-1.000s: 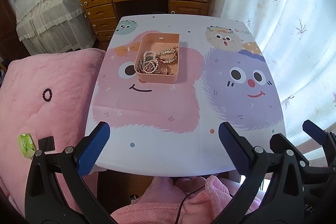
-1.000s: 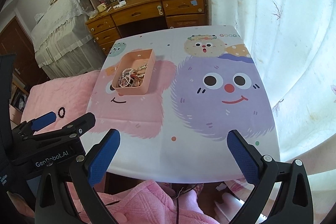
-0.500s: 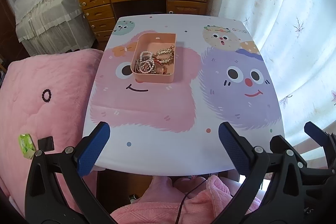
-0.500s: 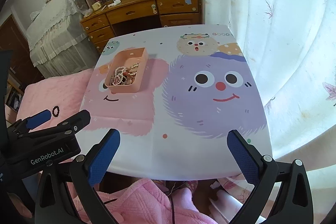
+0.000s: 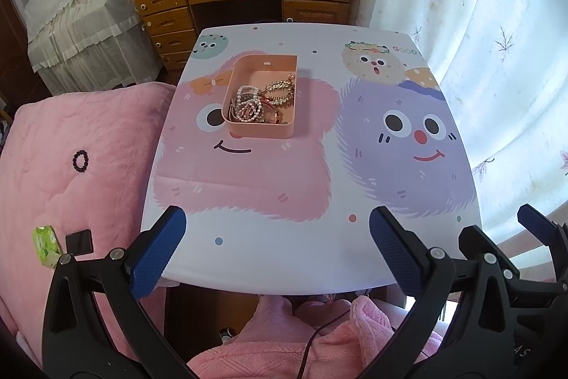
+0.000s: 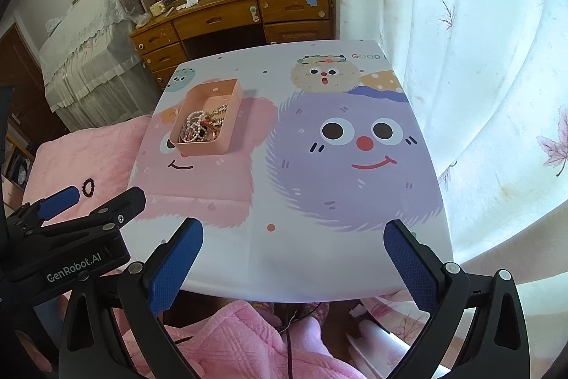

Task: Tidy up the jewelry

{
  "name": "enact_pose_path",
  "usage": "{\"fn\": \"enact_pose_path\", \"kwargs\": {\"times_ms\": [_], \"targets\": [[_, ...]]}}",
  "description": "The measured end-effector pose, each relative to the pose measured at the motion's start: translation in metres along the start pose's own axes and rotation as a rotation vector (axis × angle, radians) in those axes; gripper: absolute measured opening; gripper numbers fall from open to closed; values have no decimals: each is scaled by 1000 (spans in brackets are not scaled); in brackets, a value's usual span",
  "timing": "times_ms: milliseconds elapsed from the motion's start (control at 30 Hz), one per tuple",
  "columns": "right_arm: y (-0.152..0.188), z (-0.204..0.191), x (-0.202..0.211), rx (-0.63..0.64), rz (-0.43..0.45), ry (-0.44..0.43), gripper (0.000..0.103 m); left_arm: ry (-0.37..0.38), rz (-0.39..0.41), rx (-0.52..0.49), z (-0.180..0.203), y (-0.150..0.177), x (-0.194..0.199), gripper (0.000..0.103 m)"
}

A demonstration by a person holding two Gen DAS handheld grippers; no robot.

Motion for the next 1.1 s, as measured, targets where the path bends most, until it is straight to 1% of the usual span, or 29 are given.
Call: {"fn": "enact_pose_path", "kwargs": {"times_ms": [600,1100], "targets": [[6,3,-2,-17,-12,5,103,3,-12,-14,-2,8,-5,103],[5,2,-3,-12,-14,6,103,6,-22,-19,-5,8,-9,103]]}}
Point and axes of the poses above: each gripper's, at about its wrist camera, not at the fingertips, and x roughly against the way its jaws point, z to its right, y to its underside, the point moved 8 cm from there along -x, roughly the way its jaws point, and after that the axes turned 2 degrees about x, right-handed, at the moved point
